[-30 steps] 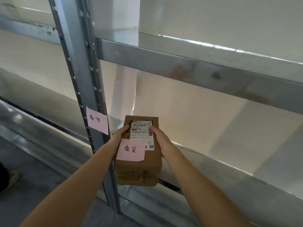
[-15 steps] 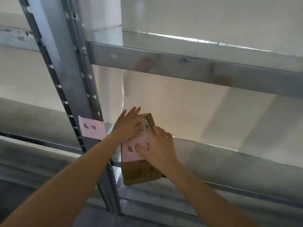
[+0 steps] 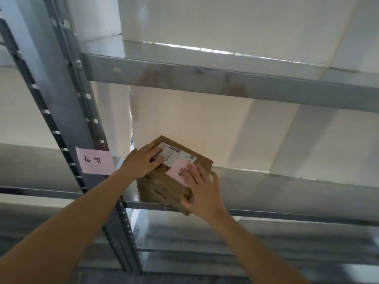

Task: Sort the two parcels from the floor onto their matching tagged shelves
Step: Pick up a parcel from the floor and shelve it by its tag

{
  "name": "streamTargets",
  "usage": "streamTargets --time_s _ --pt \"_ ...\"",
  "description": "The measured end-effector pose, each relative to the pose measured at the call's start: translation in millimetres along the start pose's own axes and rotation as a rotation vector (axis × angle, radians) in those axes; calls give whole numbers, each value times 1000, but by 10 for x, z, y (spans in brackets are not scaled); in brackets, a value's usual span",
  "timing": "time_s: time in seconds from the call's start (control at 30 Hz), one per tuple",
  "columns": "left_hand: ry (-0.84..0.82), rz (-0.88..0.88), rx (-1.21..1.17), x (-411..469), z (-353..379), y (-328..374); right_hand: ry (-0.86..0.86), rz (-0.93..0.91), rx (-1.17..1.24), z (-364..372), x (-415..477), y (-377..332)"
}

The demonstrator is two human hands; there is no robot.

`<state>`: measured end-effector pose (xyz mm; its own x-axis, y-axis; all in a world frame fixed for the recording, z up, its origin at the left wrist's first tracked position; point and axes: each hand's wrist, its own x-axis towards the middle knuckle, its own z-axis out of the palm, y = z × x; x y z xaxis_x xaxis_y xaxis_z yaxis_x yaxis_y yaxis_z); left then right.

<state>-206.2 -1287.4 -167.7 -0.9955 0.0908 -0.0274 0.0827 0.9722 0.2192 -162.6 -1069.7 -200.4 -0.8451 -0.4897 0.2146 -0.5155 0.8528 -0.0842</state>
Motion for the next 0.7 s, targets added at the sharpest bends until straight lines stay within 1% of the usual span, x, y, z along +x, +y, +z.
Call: streamTargets --time_s 0.07,0.13,0.2,0.27,0.37,0.47,0.6,0.7 --pt "18 7 -3 -47 46 24 -37 4 -38 -83 46 283" --pt "11 25 45 -98 88 24 -96 12 -36 -164 114 496" --pt "10 30 104 -153 123 18 -113 24 -74 -208 199 603" --pt "51 18 133 -174 160 15 -135 36 -103 -216 315 620" --pt "111 -36 93 -167 165 53 -128 55 -115 -192 435 568" --pt "104 -63 116 -145 146 63 -97 72 -109 -153 433 535" --pt "120 -43 181 -165 100 73 -108 86 -86 -129 370 504" --pt "204 1 118 -229 66 235 -52 140 -28 -176 253 538"
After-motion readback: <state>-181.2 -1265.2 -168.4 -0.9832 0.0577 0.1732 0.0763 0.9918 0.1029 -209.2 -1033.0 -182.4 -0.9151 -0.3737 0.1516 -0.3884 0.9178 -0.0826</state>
